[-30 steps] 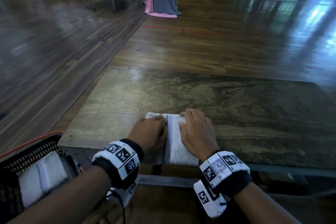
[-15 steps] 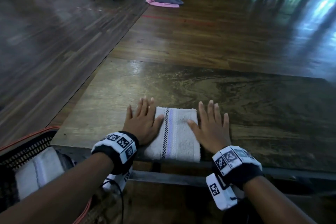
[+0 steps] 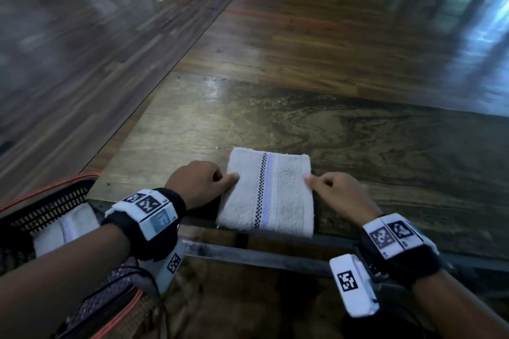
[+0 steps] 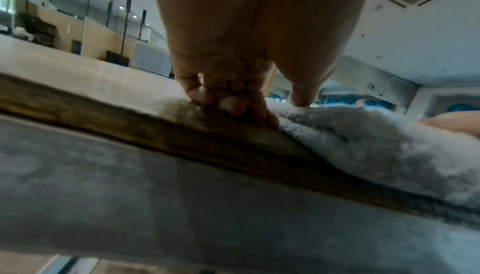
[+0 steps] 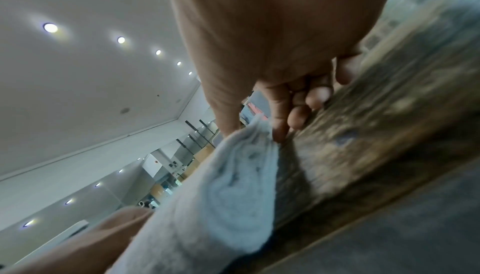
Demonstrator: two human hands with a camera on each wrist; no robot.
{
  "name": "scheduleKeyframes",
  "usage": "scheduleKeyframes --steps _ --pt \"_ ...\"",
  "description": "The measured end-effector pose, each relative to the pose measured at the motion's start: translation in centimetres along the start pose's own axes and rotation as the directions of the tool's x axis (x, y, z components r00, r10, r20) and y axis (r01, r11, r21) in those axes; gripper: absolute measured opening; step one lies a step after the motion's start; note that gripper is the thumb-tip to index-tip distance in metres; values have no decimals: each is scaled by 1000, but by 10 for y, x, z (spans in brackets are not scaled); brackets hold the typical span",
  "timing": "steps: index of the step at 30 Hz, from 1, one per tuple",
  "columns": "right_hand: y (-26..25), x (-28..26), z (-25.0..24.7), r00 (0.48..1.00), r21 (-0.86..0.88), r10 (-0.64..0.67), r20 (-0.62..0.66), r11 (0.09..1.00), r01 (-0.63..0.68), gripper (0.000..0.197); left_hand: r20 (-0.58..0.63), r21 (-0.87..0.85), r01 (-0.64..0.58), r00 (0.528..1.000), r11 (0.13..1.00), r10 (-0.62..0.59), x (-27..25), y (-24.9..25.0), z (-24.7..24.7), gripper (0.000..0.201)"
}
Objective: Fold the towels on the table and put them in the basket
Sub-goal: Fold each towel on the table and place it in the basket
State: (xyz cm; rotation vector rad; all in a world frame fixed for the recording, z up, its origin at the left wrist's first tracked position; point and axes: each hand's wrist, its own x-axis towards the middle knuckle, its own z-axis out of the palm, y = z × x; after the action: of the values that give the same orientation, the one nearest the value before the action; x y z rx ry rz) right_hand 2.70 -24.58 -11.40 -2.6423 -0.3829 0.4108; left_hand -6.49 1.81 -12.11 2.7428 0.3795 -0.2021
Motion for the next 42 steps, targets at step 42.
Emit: scheduleKeyframes --steps 42 --pt "-10 -199 40 958 777 -117 262 614 -138 33 314 -939 314 949 139 -26 -248 9 29 9"
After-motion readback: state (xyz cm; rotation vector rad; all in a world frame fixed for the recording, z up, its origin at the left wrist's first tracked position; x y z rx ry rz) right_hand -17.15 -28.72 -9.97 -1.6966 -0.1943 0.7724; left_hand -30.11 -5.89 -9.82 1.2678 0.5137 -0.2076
